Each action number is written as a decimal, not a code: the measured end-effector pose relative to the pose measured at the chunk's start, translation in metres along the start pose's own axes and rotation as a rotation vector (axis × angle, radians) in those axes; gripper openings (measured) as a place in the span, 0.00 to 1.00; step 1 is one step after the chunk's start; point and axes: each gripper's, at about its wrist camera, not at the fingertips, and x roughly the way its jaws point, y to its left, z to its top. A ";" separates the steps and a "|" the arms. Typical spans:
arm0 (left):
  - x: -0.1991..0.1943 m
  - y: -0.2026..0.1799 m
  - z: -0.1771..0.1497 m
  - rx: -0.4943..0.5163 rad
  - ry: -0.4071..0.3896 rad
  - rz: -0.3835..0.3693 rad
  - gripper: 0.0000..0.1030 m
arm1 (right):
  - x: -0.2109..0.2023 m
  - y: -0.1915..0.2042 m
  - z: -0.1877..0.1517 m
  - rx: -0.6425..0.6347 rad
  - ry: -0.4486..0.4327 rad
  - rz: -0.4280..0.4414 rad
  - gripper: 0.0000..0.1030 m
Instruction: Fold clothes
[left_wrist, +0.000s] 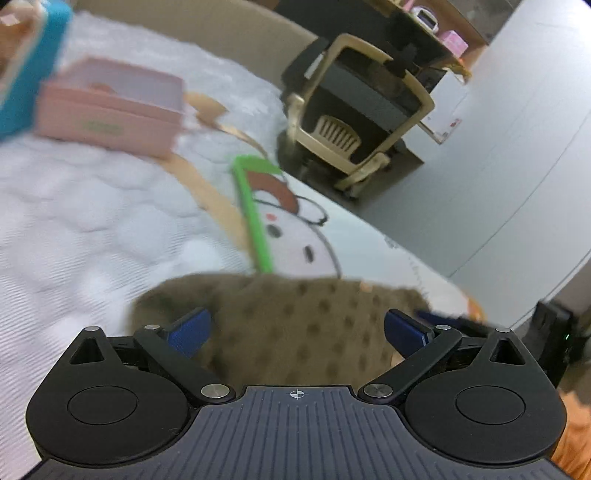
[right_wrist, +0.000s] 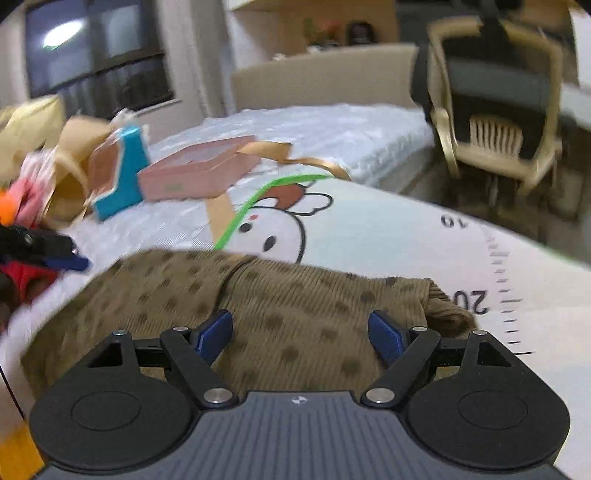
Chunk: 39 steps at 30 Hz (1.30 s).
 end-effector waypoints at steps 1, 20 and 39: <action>-0.015 0.002 -0.010 0.003 -0.011 0.031 0.99 | -0.006 0.004 -0.006 -0.025 -0.001 -0.009 0.79; -0.026 0.030 -0.056 -0.168 -0.017 0.056 0.05 | -0.032 0.151 -0.028 -0.390 -0.045 0.085 0.80; -0.016 0.019 -0.033 -0.313 0.009 -0.105 0.11 | -0.032 0.252 -0.046 -0.560 -0.111 0.085 0.83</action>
